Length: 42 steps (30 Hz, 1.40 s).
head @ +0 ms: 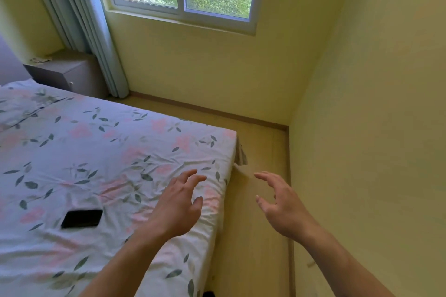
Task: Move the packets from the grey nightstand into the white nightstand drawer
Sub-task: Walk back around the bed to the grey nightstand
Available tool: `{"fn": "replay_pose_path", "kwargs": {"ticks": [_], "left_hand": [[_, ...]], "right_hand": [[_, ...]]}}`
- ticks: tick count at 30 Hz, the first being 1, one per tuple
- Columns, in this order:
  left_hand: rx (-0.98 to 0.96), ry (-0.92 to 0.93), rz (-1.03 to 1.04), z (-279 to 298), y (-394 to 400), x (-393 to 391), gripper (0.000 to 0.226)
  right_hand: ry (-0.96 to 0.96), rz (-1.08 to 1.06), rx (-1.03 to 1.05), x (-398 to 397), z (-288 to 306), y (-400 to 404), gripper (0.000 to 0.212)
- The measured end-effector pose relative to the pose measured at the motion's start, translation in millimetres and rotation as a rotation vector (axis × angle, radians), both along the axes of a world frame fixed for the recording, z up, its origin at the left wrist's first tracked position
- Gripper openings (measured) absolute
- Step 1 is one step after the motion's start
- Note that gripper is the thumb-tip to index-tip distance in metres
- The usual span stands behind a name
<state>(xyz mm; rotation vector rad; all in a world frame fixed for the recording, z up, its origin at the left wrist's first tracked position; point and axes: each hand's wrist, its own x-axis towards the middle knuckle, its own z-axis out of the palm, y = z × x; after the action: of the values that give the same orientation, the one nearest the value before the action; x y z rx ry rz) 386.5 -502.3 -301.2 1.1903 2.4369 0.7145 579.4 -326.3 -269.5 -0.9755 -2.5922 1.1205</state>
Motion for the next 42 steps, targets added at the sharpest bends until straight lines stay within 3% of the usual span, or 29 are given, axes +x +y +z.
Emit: {"fn": "replay_pose_path", "kwargs": {"ticks": [14, 20, 28, 42], "left_hand": [[0.029, 0.082, 0.042, 23.7, 264.4, -112.2, 0.051], [0.035, 0.087, 0.183, 33.8, 362.6, -146.7, 0.05], [0.005, 0.091, 0.384, 36.2, 433.0, -195.8, 0.05], [0.047, 0.089, 0.473, 25.3, 624.1, -408.5, 0.051]], "right_hand": [[0.062, 0.084, 0.014, -132.9, 1.4, 267.8, 0.054], [0.069, 0.201, 0.025, -181.7, 7.3, 391.2, 0.054], [0.093, 0.39, -0.002, -279.9, 27.7, 504.7, 0.055], [0.083, 0.498, 0.038, -496.0, 31.2, 699.2, 0.053]]}}
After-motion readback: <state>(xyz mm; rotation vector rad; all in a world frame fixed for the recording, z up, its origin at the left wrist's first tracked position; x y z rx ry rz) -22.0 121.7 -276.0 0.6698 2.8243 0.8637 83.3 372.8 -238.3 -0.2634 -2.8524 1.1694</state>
